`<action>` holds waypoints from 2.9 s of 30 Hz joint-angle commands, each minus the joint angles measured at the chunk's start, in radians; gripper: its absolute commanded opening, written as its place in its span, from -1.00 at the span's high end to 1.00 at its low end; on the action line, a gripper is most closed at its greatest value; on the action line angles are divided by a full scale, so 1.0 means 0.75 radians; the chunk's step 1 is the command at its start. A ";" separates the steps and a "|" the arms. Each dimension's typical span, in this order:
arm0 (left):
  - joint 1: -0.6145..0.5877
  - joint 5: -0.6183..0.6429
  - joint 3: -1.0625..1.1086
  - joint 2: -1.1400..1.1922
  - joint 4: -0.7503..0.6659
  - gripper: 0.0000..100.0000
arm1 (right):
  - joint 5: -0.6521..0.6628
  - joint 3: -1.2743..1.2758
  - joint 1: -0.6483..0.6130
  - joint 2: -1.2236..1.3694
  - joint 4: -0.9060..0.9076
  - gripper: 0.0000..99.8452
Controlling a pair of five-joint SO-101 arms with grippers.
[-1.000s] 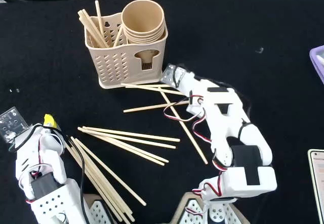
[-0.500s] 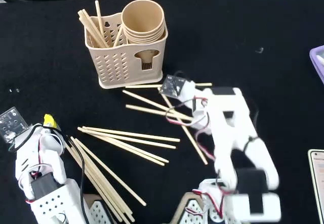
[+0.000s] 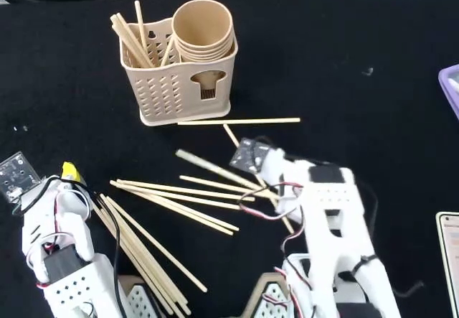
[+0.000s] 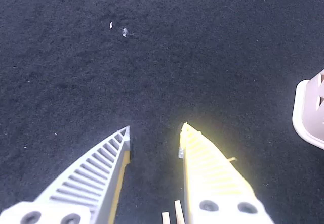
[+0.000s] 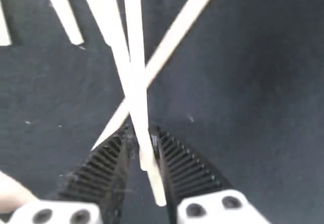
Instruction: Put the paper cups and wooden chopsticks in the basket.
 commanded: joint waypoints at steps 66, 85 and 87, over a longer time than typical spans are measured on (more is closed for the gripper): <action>-0.001 -0.014 0.013 -0.020 -0.029 0.67 | -0.284 -0.572 0.160 0.733 -0.092 0.98; -0.001 -0.014 0.013 -0.020 -0.029 0.67 | -0.998 -0.891 -0.489 -0.600 0.336 0.98; -0.001 -0.014 0.013 -0.020 -0.029 0.67 | -1.174 -0.938 -0.653 -0.619 0.176 0.98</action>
